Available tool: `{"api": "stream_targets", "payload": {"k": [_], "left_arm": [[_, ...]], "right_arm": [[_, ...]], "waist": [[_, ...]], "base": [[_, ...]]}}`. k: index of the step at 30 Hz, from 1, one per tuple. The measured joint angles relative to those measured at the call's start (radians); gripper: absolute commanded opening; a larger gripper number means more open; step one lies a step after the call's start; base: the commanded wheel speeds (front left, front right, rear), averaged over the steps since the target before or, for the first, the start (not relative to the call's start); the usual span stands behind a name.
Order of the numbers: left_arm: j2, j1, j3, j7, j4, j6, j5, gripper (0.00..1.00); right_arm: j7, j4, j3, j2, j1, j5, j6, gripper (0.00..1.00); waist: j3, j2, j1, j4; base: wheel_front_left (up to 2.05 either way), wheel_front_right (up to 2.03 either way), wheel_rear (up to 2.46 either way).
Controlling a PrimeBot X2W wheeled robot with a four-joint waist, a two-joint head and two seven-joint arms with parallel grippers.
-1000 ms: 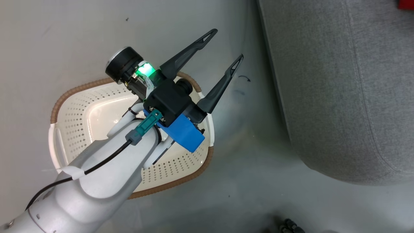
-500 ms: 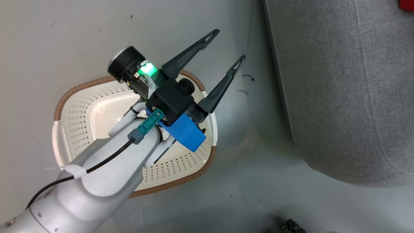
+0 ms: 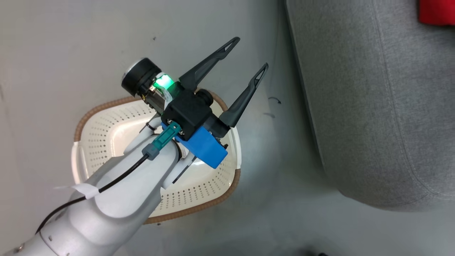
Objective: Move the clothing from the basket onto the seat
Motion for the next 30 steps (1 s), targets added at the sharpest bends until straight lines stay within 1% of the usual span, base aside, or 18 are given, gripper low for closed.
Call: {"api": "stream_targets", "payload": {"k": [7, 10, 12, 18, 19, 22, 23, 26, 30], "left_arm": [[-0.028, 0.052, 0.034, -0.011, 0.022, 0.013, -0.019, 1.00], [-0.041, 0.085, 0.068, -0.012, 0.014, 0.019, -0.023, 1.00], [-0.046, 0.113, 0.102, -0.012, 0.005, 0.027, -0.023, 1.00], [-0.061, 0.218, 0.230, -0.012, -0.022, 0.039, -0.018, 1.00], [-0.066, 0.252, 0.280, -0.012, -0.030, 0.041, -0.013, 1.00], [-0.074, 0.304, 0.355, -0.012, -0.042, 0.040, 0.003, 1.00], [-0.074, 0.304, 0.355, -0.012, -0.042, 0.040, 0.003, 1.00], [-0.089, 0.354, 0.430, -0.012, -0.052, 0.036, 0.024, 1.00], [-0.121, 0.411, 0.530, -0.013, -0.057, 0.025, 0.047, 1.00]], "right_arm": [[0.000, -0.148, 0.047, 0.034, 0.158, -0.016, 0.000, 1.00], [0.000, -0.224, 0.078, 0.052, 0.219, -0.009, 0.000, 1.00], [0.000, -0.274, 0.110, 0.074, 0.257, -0.008, 0.000, 1.00], [0.000, -0.381, 0.212, 0.126, 0.348, -0.011, 0.000, 1.00], [0.000, -0.409, 0.244, 0.148, 0.372, -0.011, 0.000, 1.00], [0.000, -0.441, 0.281, 0.169, 0.404, -0.008, 0.000, 1.00], [0.000, -0.441, 0.281, 0.169, 0.404, -0.008, 0.000, 1.00], [0.000, -0.457, 0.313, 0.183, 0.432, -0.003, 0.000, 1.00], [0.000, -0.486, 0.316, 0.207, 0.476, 0.008, 0.000, 1.00]], "waist": [[-0.085, 0.0000, -0.0001, 0.013], [-0.128, 0.0000, -0.0001, 0.022], [-0.156, 0.0000, -0.0001, 0.029], [-0.236, 0.0000, -0.0001, 0.060], [-0.258, 0.0000, -0.0001, 0.076], [-0.290, 0.0000, -0.0002, 0.102], [-0.290, 0.0000, -0.0002, 0.102], [-0.320, 0.0001, -0.0002, 0.131], [-0.356, 0.0000, -0.0002, 0.173]], "base": [[0.00, 0.00, 0.00], [0.00, 0.00, 0.00], [0.00, 0.00, 0.00], [0.00, 0.00, 0.00], [0.00, 0.00, 0.00], [0.00, 0.00, 0.00], [0.00, 0.00, 0.00], [0.00, 0.00, 0.00], [0.00, 0.00, 0.00]]}}
